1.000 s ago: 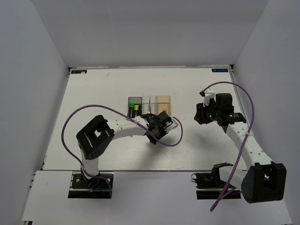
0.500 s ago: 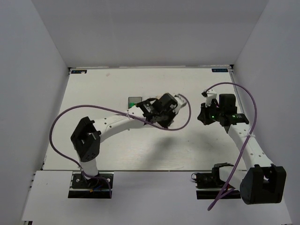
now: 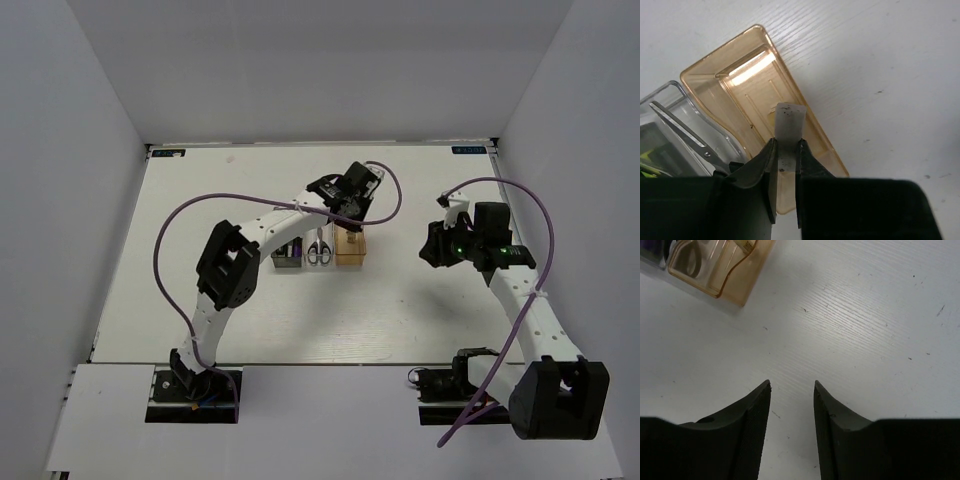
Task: Sort the stationery into containers
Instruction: Place the stationery in the storage box, then reset both arms
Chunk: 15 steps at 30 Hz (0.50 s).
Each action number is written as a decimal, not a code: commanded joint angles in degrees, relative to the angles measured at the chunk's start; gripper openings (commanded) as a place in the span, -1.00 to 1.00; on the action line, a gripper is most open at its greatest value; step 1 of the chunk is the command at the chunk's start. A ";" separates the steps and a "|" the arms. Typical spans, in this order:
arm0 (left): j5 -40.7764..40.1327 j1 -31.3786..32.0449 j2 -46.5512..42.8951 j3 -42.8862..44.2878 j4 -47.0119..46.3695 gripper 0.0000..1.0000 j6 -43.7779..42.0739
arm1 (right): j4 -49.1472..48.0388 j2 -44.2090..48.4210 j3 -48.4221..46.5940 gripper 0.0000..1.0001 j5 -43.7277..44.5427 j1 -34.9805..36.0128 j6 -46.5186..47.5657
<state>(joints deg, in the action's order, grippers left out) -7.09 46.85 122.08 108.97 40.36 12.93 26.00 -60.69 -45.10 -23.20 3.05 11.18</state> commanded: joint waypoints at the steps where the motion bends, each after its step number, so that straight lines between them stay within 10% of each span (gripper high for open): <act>1: -0.73 -0.62 -0.88 0.38 1.74 -0.70 2.10 | 0.02 1.10 0.36 -0.09 -1.93 -1.03 0.25; 7: -0.12 -1.41 -2.02 -2.27 0.42 -0.10 2.72 | 0.19 0.66 0.28 0.81 -3.43 -1.90 0.60; 11: 0.76 -1.24 -3.69 -1.66 0.51 0.33 2.54 | 0.54 0.74 0.10 0.81 -4.22 -2.17 0.42; 15: 0.50 0.43 -7.20 -1.04 1.12 0.22 1.93 | 1.07 1.09 0.36 0.81 -4.66 -2.43 0.33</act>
<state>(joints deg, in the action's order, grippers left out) -6.90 45.93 122.58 107.07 41.74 15.55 26.72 -60.66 -45.10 -26.06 1.02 11.38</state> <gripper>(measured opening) 0.652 0.902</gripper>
